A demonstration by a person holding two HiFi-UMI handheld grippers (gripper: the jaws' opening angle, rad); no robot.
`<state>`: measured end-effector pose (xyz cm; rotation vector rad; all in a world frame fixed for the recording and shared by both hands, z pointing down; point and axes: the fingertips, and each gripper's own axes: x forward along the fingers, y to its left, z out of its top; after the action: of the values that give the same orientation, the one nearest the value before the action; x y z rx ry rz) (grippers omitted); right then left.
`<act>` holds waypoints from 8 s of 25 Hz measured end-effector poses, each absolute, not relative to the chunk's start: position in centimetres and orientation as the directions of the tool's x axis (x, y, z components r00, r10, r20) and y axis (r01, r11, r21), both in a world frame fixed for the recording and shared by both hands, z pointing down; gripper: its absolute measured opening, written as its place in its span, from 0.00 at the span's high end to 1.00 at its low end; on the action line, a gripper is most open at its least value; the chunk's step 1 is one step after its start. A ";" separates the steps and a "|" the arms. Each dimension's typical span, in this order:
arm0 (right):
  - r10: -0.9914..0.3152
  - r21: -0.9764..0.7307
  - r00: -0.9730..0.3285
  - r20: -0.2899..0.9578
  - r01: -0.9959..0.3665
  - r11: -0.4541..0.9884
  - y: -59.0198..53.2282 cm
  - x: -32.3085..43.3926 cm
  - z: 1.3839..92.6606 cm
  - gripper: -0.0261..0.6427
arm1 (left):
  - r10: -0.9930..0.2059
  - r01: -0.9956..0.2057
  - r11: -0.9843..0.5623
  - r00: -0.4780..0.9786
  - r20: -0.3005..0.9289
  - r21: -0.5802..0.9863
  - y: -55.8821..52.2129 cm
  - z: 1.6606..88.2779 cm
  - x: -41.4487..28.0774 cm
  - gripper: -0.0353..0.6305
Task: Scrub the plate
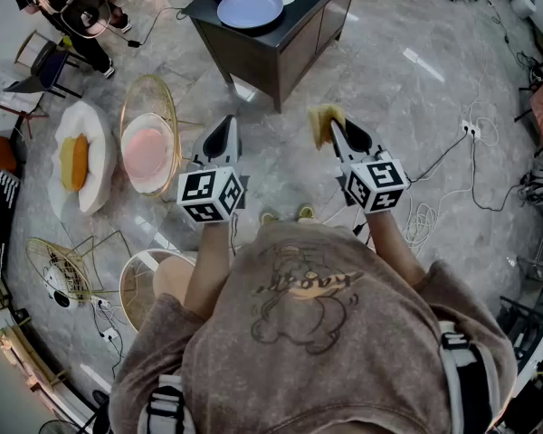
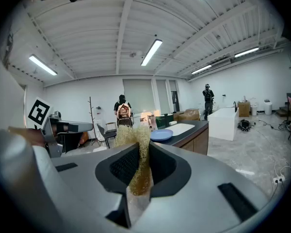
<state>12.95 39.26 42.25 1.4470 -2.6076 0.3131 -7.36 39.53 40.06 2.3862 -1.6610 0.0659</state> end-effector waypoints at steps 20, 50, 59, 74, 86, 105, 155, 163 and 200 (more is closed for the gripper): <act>-0.766 -0.154 -0.602 0.226 -0.799 0.582 33.8 14.8 45.2 0.89 | -0.945 -0.954 -0.264 0.286 0.158 0.146 34.8 42.0 -4.6 0.92; -0.799 -0.182 -0.558 0.222 -0.829 0.529 -4.7 1.1 43.3 0.89 | -0.898 -0.913 -0.352 0.392 0.201 0.205 -4.6 42.2 -18.1 0.92; -0.831 -0.172 -0.502 0.239 -0.865 0.472 -9.9 1.7 43.3 0.89 | -0.873 -0.889 -0.402 0.444 0.199 0.219 -11.1 42.0 -18.1 0.92; -0.798 -0.185 -0.562 0.218 -0.827 0.531 -15.0 2.6 42.9 0.89 | -0.915 -0.934 -0.301 0.339 0.216 0.192 -14.5 41.8 -18.4 0.92; -0.783 -0.206 -0.582 0.219 -0.812 0.546 -16.0 2.7 43.2 0.89 | -0.896 -0.932 -0.255 0.328 0.300 0.258 -15.2 45.3 -19.0 0.64; -0.799 -0.199 -0.540 0.265 -0.841 0.503 -16.0 4.6 44.3 0.89 | -0.740 -0.945 -0.169 0.308 0.597 0.279 -18.6 61.7 -20.2 0.64; -0.678 0.108 -0.645 0.353 -0.691 0.715 -19.3 -3.4 44.5 0.89 | -0.743 -0.791 -0.275 0.536 0.401 0.547 -18.1 48.5 -10.4 0.90; -0.681 0.262 -0.610 0.404 -0.636 0.726 -19.7 -5.4 45.0 0.89 | -0.732 -0.775 -0.273 0.552 0.400 0.569 -17.1 47.5 -9.1 0.89; -0.794 0.427 -0.431 0.429 -0.677 0.599 -28.4 0.4 44.0 0.88 | -0.796 -0.822 -0.261 0.480 0.370 0.506 -19.6 44.4 -12.0 0.88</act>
<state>0.43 -28.38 44.05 1.1588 -2.2261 -0.2531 -11.99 -19.61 44.39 2.0744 -1.3319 0.0529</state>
